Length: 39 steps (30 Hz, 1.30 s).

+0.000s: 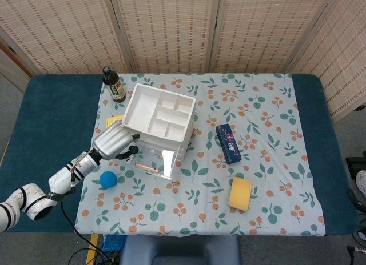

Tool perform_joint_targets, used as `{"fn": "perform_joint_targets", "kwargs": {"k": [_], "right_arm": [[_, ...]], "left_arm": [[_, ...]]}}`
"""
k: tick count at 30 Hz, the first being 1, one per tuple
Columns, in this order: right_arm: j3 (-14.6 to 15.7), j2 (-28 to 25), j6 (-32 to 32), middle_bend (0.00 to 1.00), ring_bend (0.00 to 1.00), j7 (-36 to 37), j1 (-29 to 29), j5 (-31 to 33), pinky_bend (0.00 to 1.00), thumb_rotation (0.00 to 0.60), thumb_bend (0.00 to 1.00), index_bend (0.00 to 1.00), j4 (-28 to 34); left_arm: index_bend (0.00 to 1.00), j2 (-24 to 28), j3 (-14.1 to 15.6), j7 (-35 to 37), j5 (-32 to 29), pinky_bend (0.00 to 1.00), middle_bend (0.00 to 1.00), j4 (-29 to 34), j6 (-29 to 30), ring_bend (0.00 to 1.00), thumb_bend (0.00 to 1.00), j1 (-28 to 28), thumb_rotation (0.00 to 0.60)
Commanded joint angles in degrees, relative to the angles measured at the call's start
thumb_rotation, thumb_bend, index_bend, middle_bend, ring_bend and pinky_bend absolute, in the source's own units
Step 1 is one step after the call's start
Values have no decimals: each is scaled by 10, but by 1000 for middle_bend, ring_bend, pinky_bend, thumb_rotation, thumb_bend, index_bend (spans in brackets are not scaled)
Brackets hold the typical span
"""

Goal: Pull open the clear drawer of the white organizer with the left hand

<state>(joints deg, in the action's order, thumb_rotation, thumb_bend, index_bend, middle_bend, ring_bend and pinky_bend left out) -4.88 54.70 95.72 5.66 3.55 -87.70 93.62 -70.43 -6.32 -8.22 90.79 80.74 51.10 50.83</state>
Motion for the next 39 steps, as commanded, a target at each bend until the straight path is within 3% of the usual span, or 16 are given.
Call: {"fn": "perform_joint_targets", "kwargs": {"k": [1,39], "right_arm": [[0,0,0,38,0,0,0,0,8,600,310,0,0],[-2,1,4,38,0,1,5,2,8,600,310,0,-1]], "left_arm": [[456,-5,2,5,-1,1000,964,-6,2,1000,267,1,600],[499,-26,16,26,-10,1000,965,-27,7,1000,267,9,600]]}}
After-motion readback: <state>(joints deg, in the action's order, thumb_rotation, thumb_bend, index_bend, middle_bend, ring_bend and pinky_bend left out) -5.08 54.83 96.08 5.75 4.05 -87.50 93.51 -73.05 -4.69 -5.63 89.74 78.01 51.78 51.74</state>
